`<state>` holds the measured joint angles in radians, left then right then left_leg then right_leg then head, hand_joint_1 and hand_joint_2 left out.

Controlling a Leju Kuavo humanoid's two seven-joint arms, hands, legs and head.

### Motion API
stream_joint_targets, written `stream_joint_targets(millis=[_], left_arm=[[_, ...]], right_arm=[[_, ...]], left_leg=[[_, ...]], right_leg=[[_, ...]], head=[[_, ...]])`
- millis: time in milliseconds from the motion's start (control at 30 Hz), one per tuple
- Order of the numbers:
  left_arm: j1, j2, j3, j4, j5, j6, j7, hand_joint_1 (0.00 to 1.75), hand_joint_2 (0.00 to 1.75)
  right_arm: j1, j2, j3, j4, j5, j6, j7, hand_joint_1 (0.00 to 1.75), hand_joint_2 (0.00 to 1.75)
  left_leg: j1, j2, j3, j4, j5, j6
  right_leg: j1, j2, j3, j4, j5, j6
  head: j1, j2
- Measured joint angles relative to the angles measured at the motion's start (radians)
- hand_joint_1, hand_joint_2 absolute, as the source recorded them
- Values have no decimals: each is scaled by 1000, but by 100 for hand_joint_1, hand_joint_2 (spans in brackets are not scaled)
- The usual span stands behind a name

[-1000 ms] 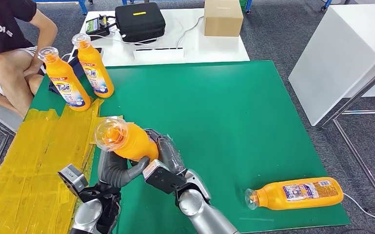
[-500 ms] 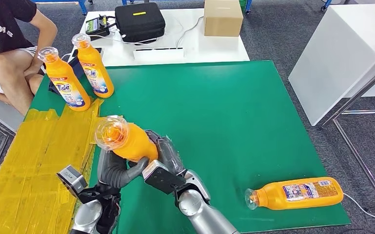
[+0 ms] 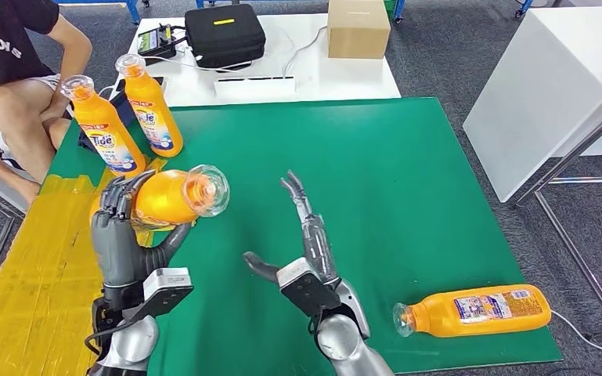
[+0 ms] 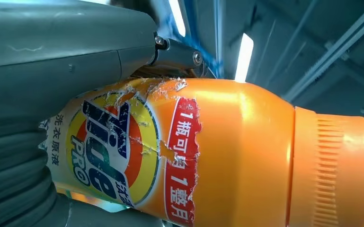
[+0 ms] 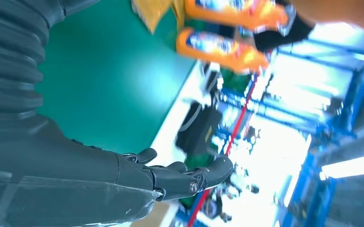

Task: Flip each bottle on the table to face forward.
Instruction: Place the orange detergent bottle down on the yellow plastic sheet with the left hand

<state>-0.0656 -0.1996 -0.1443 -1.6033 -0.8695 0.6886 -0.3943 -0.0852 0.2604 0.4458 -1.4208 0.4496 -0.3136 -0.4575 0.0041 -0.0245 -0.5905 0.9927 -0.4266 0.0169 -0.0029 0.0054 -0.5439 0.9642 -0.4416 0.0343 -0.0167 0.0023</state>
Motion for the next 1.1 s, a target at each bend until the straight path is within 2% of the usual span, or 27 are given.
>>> stream_joint_targets(millis=[67, 100, 167, 233, 267, 300, 333, 367, 433, 500, 533, 600, 633, 733, 767, 900, 1100], left_arm=[[-6, 11, 51, -11, -257, 4, 97, 175, 175], [-16, 34, 73, -7, -419, -3, 178, 175, 175], [-52, 133, 73, 29, -640, -63, 412, 175, 175], [-102, 239, -4, 96, -693, -175, 752, 175, 175], [-134, 267, -55, 143, -690, -227, 894, 175, 175], [-171, 281, -107, 210, -688, -283, 1006, 175, 175], [-210, 285, -138, 290, -687, -330, 1030, 175, 175], [-246, 285, -152, 376, -685, -372, 1005, 175, 175], [-289, 283, -138, 534, -681, -425, 824, 175, 175], [-320, 281, -116, 656, -676, -428, 656, 175, 175], [-336, 278, -106, 707, -675, -419, 621, 175, 175], [-364, 270, -82, 787, -671, -393, 604, 175, 175], [-374, 266, -69, 816, -668, -381, 600, 164, 175], [-395, 257, -33, 874, -659, -363, 590, 35, 175], [-399, 255, -24, 885, -657, -359, 586, 2, 175], [-398, 242, 21, 906, -646, -307, 570, 0, 175], [-343, 213, 110, 864, -621, -161, 526, 0, 175]], right_arm=[[21, -7, -23, -47, 5, -10, 0, 0, 175], [32, -11, -35, -71, 6, -14, -1, 0, 175], [49, -17, -60, -111, 6, -18, -2, 0, 175], [64, -24, -86, -146, 2, -18, -4, 0, 175], [71, -27, -98, -163, 1, -16, -4, 0, 175], [78, -30, -113, -183, 0, -11, -4, 0, 175], [84, -31, -127, -202, 3, -3, -4, 0, 175], [88, -31, -139, -221, 6, 6, -3, 0, 175], [96, -31, -163, -250, 13, 18, -2, 0, 175], [105, -34, -182, -268, 21, 23, 0, 0, 175], [109, -35, -188, -274, 28, 24, 2, 0, 175], [113, -39, -197, -282, 48, 26, 7, 0, 175], [115, -42, -200, -286, 59, 26, 11, 0, 175], [124, -50, -209, -296, 85, 26, 19, 0, 175], [126, -53, -211, -298, 91, 26, 20, 0, 175], [138, -68, -220, -308, 135, 21, 36, 0, 175], [165, -98, -234, -325, 199, 15, 51, 0, 175]], left_leg=[[0, 0, 0, 0, 0, 0], [0, 1, 1, 0, 0, 0], [1, 4, 2, 0, 0, 0], [2, 7, 2, 0, 1, -1], [2, 6, 1, 0, 1, -2], [3, 3, 1, 0, 2, -2], [3, 0, 1, 0, 2, -3], [3, -1, 1, 0, 3, -3], [2, 5, 1, 0, 3, -3], [1, 8, 1, 0, 2, -3], [1, 8, 1, 0, 2, -3], [1, 6, 2, 0, 2, -3], [1, 5, 2, 0, 2, -3], [1, 4, 4, 0, 2, -3], [1, 4, 5, -1, 1, -3], [1, 4, 7, -1, 2, -4], [1, 4, 6, -1, 2, -3]], right_leg=[[0, 0, 0, 0, 0, 0], [0, 0, 0, 0, 0, 0], [0, 2, -5, 0, 1, -1], [1, 5, -12, 0, 2, -3], [2, 5, -14, 0, 2, -4], [2, 2, -11, 0, 2, -4], [2, 0, -8, 0, 2, -4], [2, -1, -4, 0, 2, -4], [2, 4, -1, 1, 3, -3], [1, 9, -2, 1, 4, -2], [1, 9, -1, 0, 4, -2], [1, 7, 0, 0, 4, -2], [1, 7, 0, 0, 3, -2], [1, 5, 3, 0, 3, -3], [1, 5, 3, 0, 3, -3], [2, 6, 5, 0, 3, -3], [2, 6, 4, 0, 3, -3]], head=[[0, 0], [0, 0], [0, 0], [-1, 0], [-2, 0], [-2, 0], [-1, 0], [-1, 0], [-1, 0], [-1, 0], [-1, 0], [-1, 0], [-1, 0], [-1, 0], [-1, 0], [-1, 0], [-1, 0]])
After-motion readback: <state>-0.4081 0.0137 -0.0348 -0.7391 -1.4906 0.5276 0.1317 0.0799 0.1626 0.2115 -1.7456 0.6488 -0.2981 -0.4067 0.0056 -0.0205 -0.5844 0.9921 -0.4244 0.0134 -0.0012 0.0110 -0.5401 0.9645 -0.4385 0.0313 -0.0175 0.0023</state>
